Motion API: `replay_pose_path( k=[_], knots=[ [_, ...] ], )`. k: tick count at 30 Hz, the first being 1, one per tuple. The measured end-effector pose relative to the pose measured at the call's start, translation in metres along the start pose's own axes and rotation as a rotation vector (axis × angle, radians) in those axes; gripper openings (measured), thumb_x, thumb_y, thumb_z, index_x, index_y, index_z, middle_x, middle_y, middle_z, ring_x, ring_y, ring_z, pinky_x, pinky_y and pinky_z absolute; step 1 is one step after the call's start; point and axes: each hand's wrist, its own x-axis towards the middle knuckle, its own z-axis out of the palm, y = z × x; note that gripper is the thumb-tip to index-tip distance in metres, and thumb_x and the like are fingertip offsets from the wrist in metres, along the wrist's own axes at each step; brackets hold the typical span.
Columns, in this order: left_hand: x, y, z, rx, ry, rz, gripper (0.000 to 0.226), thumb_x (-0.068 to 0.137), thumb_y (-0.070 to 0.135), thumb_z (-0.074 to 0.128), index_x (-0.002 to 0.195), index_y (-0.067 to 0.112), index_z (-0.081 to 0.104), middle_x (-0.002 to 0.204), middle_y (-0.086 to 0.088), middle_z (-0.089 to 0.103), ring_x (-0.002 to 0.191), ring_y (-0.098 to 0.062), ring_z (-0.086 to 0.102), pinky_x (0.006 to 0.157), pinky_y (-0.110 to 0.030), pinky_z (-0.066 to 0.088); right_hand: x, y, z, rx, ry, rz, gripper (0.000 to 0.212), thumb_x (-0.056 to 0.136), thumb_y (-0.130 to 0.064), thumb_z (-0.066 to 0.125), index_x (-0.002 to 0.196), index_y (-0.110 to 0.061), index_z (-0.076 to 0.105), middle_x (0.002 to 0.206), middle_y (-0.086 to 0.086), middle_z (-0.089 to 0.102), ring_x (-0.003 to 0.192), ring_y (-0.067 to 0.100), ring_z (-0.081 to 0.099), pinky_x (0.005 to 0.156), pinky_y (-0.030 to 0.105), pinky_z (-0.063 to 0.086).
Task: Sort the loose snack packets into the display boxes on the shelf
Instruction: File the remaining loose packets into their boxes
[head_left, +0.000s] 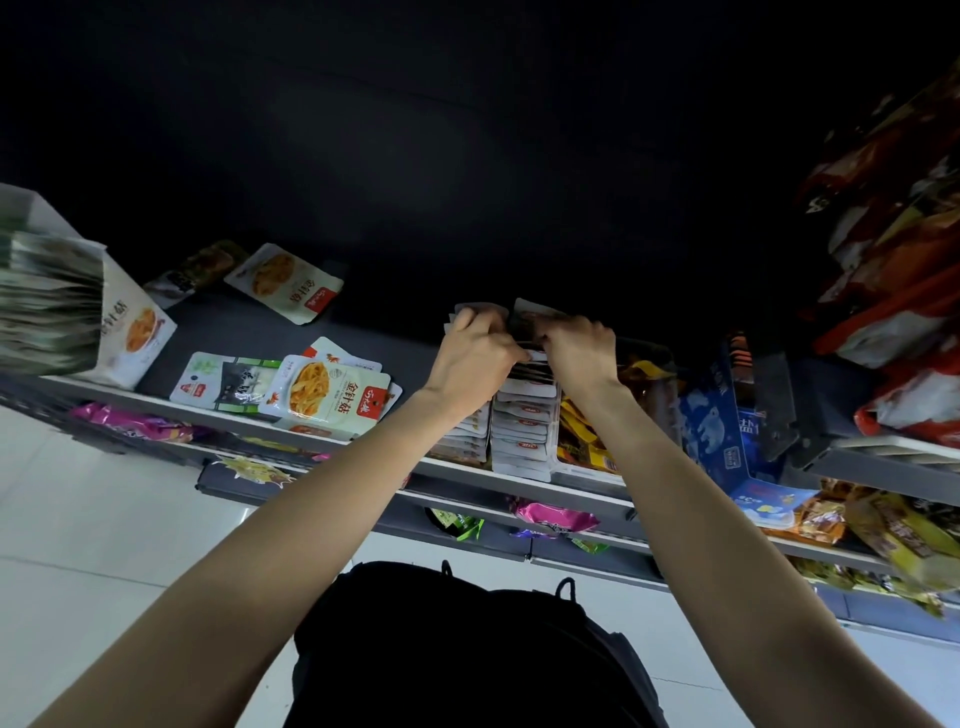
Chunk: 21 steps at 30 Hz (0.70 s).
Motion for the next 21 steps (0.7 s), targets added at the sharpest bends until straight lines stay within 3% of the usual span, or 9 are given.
replay_pose_path(
  k=[3, 6, 8, 11, 13, 15, 18, 21],
  knots=[
    [-0.004, -0.001, -0.001, -0.05, 0.042, 0.05, 0.025, 0.068, 0.01, 0.08, 0.085, 0.028, 0.077, 0.076, 0.01, 0.071, 0.087, -0.022, 0.061, 0.078, -0.035, 0.033, -0.003, 0.003, 0.004, -0.019, -0.031, 0.057, 0.026, 0.098, -0.019, 0.044, 0.111, -0.02, 0.066, 0.099, 0.01, 0.067, 0.093, 0.031, 0.064, 0.074, 0.033, 0.047],
    [-0.014, -0.005, -0.014, -0.12, 0.14, 0.062, 0.017, 0.081, 0.021, 0.066, 0.097, 0.022, 0.073, 0.092, 0.007, 0.071, 0.093, -0.02, 0.059, 0.081, -0.031, 0.034, -0.017, 0.002, -0.006, 0.057, 0.276, 0.052, 0.024, 0.093, -0.02, 0.049, 0.093, -0.017, 0.072, 0.068, 0.008, 0.067, 0.058, 0.028, 0.065, 0.05, 0.028, 0.046],
    [-0.03, -0.011, -0.031, -0.187, 0.266, -0.057, 0.017, 0.086, 0.026, 0.059, 0.096, 0.016, 0.07, 0.09, 0.005, 0.07, 0.09, -0.015, 0.057, 0.078, -0.03, 0.037, -0.029, -0.008, -0.02, 0.311, 0.503, 0.018, 0.017, 0.091, -0.016, 0.056, 0.097, -0.015, 0.072, 0.069, 0.007, 0.069, 0.056, 0.024, 0.065, 0.049, 0.028, 0.049],
    [-0.075, -0.034, -0.055, -0.309, 0.46, -0.397, 0.015, 0.087, 0.025, 0.058, 0.09, 0.01, 0.062, 0.077, 0.003, 0.063, 0.075, -0.01, 0.053, 0.07, -0.028, 0.039, -0.039, -0.054, -0.033, 0.589, 0.543, -0.15, 0.021, 0.094, -0.016, 0.054, 0.108, -0.013, 0.068, 0.092, 0.001, 0.072, 0.071, 0.013, 0.067, 0.06, 0.022, 0.051],
    [-0.111, -0.065, -0.06, -0.384, 0.423, -0.718, 0.014, 0.088, 0.024, 0.061, 0.094, 0.011, 0.058, 0.078, 0.004, 0.061, 0.075, -0.011, 0.055, 0.07, -0.028, 0.043, -0.038, -0.096, -0.023, 0.7, 0.409, -0.247, 0.023, 0.094, -0.019, 0.051, 0.11, -0.015, 0.067, 0.096, -0.001, 0.072, 0.074, 0.012, 0.067, 0.062, 0.027, 0.056],
    [-0.145, -0.104, -0.055, -0.418, 0.229, -0.997, 0.024, 0.086, 0.025, 0.066, 0.103, 0.011, 0.057, 0.089, 0.001, 0.064, 0.085, -0.017, 0.06, 0.076, -0.031, 0.047, -0.035, -0.139, -0.001, 0.766, 0.134, -0.244, 0.025, 0.093, -0.017, 0.052, 0.114, -0.018, 0.065, 0.101, 0.0, 0.071, 0.08, 0.013, 0.068, 0.068, 0.036, 0.057],
    [-0.174, -0.154, -0.041, -0.344, -0.103, -1.072, 0.045, 0.083, 0.031, 0.068, 0.119, 0.008, 0.055, 0.113, -0.011, 0.064, 0.104, -0.03, 0.06, 0.089, -0.039, 0.049, -0.018, -0.186, 0.034, 0.795, -0.316, -0.062, 0.032, 0.093, -0.017, 0.053, 0.125, -0.017, 0.057, 0.122, 0.005, 0.062, 0.105, 0.022, 0.062, 0.092, 0.036, 0.05],
    [-0.178, -0.176, -0.031, -0.319, -0.384, -1.041, 0.063, 0.083, 0.042, 0.066, 0.133, 0.011, 0.045, 0.129, -0.014, 0.054, 0.119, -0.031, 0.051, 0.099, -0.042, 0.045, -0.002, -0.212, 0.055, 0.703, -0.59, 0.173, 0.038, 0.096, -0.024, 0.05, 0.132, -0.013, 0.048, 0.132, 0.013, 0.053, 0.117, 0.029, 0.054, 0.094, 0.031, 0.042]
  ],
)
